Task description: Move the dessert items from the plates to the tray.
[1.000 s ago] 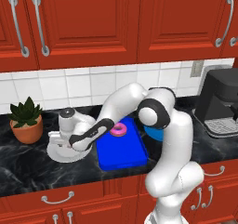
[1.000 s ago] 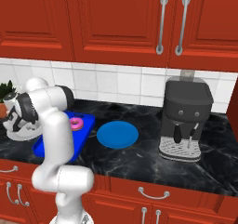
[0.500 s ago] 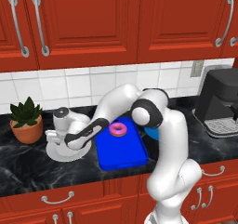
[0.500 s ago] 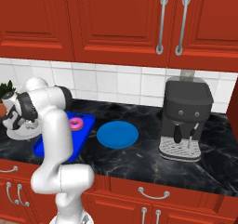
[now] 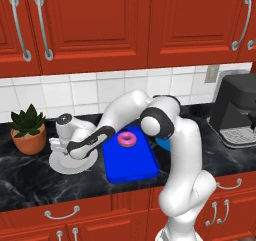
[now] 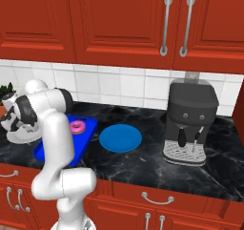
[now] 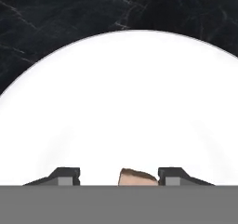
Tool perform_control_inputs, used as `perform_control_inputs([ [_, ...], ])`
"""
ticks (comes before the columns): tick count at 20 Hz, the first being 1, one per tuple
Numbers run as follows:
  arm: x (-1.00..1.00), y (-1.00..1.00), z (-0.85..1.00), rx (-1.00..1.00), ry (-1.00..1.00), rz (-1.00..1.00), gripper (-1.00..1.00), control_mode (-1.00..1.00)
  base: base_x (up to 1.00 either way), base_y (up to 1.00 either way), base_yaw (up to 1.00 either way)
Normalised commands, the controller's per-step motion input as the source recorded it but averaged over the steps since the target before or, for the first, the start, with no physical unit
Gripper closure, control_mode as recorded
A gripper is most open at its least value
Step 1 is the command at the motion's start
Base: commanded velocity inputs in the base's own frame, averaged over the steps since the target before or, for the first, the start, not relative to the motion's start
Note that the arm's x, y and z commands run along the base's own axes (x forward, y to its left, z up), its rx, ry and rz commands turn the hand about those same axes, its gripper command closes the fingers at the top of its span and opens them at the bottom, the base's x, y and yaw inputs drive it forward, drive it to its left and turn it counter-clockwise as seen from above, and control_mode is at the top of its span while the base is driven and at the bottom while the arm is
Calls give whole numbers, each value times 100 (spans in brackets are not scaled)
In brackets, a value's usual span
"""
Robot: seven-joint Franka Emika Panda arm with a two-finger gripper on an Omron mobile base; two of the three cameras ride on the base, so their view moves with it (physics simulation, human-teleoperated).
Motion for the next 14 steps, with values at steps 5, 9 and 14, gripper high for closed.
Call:
perform_control_inputs([
  [5,-10,-29,0,0,0,-8,100,-100,0,0,0],
  [9,-22,-24,0,0,0,-8,100,-100,0,0,0],
  [14,-14,-8,13,0,0,-10,100,-100,0,0,0],
])
